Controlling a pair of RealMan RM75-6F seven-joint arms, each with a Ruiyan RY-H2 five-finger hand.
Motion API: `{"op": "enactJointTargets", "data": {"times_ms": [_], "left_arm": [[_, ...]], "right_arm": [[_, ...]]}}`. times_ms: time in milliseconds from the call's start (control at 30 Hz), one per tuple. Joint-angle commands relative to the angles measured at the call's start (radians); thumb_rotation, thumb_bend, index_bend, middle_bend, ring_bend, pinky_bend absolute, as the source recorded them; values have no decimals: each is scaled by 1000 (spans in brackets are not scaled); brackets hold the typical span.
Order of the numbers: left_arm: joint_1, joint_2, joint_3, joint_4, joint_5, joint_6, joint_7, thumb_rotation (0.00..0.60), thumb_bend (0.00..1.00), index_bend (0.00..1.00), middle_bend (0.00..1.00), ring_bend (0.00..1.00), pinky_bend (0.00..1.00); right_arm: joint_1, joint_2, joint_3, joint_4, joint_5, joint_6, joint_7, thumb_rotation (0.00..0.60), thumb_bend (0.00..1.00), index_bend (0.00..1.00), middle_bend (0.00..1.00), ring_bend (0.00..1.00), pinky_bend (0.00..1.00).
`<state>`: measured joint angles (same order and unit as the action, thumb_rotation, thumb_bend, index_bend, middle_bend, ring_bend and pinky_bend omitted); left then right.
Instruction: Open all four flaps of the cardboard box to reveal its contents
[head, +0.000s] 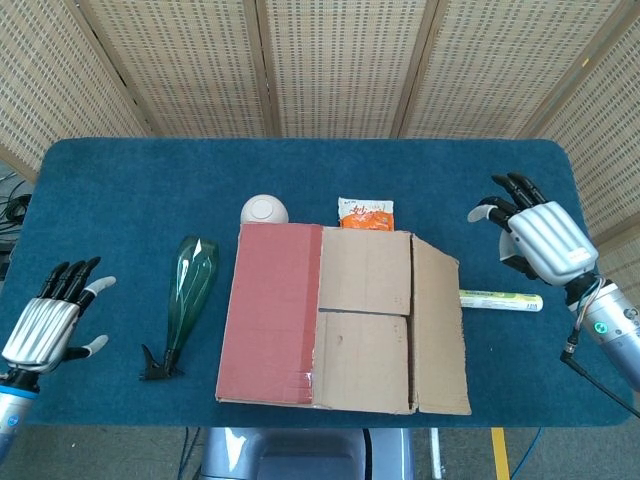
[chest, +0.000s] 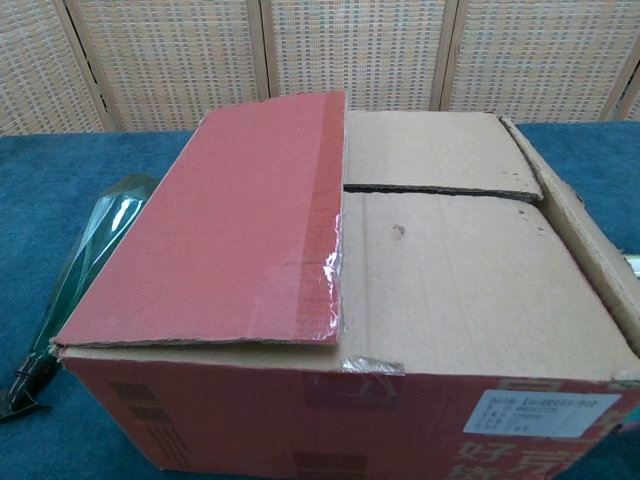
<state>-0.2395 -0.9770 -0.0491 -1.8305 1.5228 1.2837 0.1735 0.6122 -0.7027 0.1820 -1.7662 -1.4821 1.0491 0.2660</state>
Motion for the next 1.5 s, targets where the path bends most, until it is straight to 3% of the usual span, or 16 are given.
{"op": "enactJointTargets", "data": {"times_ms": [33,167,400,633,800,967,1100,1267,1500], "left_arm": [[-57,40,-20,-27,42,-52,-26,600,211,182,0,0,0],[-117,63,-35,-46,82,-102,-42,600,209,182,0,0,0],[-203,66,-60,-66,114,-173,-62,600,158,182,0,0,0],[-314,64,-93,-85,142,-269,-143,596,88,181,0,0,0],[-398,47,-115,-86,162,-339,-214,487,71,182,0,0,0],[-522,26,-142,-66,174,-444,-348,454,71,191,1,0,0],[-608,-10,-157,-42,175,-508,-413,318,71,197,7,0,0],[-704,-75,-174,-5,151,-581,-451,262,65,215,32,0,0],[-791,-140,-196,26,94,-634,-438,220,45,326,114,1,0]], "right_arm": [[-31,-23,-5,-18,29,31,-57,600,1000,214,195,0,0],[-69,-49,-12,-39,59,78,-147,600,1000,147,136,0,0],[-140,-123,-30,-48,116,171,-299,600,1000,112,117,0,0],[-204,-178,-45,-46,149,238,-317,600,1000,106,114,0,0],[-235,-194,-53,-47,157,274,-349,600,1000,106,114,0,0],[-264,-212,-53,-55,168,306,-370,600,1000,106,114,0,0],[-282,-223,-54,-53,174,316,-373,600,1000,106,114,0,0],[-301,-239,-53,-42,178,323,-363,600,1000,106,114,0,0],[-316,-251,-48,-30,175,328,-356,600,1000,106,114,0,0]]}}
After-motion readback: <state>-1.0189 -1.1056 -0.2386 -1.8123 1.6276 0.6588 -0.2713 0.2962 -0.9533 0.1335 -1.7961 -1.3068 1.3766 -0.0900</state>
